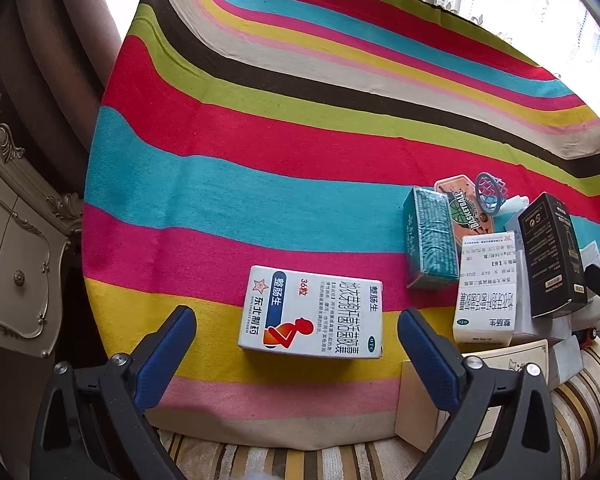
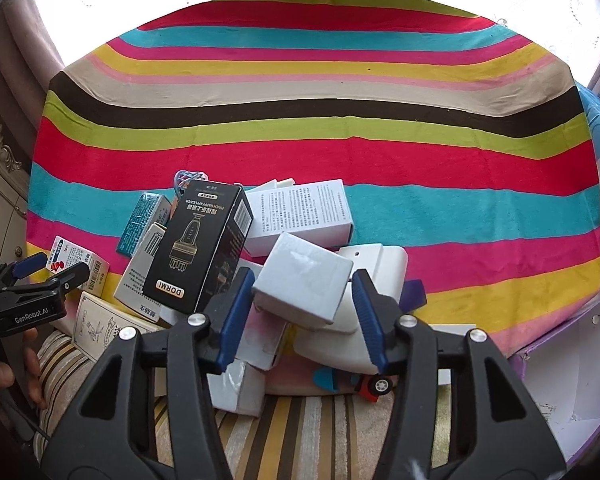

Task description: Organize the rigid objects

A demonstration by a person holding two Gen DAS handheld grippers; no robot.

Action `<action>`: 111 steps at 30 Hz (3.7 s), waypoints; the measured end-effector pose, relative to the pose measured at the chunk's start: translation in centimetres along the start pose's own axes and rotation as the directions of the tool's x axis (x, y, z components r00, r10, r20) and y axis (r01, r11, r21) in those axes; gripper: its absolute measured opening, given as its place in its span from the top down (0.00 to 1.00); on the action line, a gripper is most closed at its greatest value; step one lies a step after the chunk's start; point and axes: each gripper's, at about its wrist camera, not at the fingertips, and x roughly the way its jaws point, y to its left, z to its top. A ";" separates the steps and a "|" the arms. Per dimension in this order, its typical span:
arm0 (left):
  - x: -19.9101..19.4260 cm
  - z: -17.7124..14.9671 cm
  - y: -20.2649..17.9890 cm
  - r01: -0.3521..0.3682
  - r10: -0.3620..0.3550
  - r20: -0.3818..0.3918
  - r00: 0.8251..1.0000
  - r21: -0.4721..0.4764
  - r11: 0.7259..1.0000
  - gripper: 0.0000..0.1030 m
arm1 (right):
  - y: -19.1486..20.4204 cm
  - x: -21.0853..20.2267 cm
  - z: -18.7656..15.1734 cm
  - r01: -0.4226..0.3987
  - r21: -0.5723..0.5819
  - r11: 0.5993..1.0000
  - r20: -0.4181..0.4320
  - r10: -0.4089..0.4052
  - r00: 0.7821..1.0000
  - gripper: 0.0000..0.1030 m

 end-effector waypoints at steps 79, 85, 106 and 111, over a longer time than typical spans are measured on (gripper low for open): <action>-16.0 -10.8 -39.0 0.473 -0.539 -0.135 0.832 0.682 0.559 0.20 | -27.3 -14.2 -15.2 0.161 0.342 0.926 0.072 -0.196 0.978 0.19; -17.0 -9.6 -36.3 0.442 -0.544 -0.048 0.838 0.646 0.623 0.16 | -26.2 -14.3 -14.7 0.156 0.309 0.938 0.081 -0.189 0.979 0.17; -18.0 -6.7 -19.7 0.244 -0.365 0.232 0.902 0.425 0.872 0.15 | -17.7 -15.4 -11.4 0.203 0.032 0.979 0.209 -0.206 0.956 0.03; -16.8 -7.2 -16.5 0.241 -0.330 0.201 0.922 0.370 0.897 0.15 | -15.9 -14.9 -10.6 0.181 -0.024 0.983 0.178 -0.174 0.969 0.03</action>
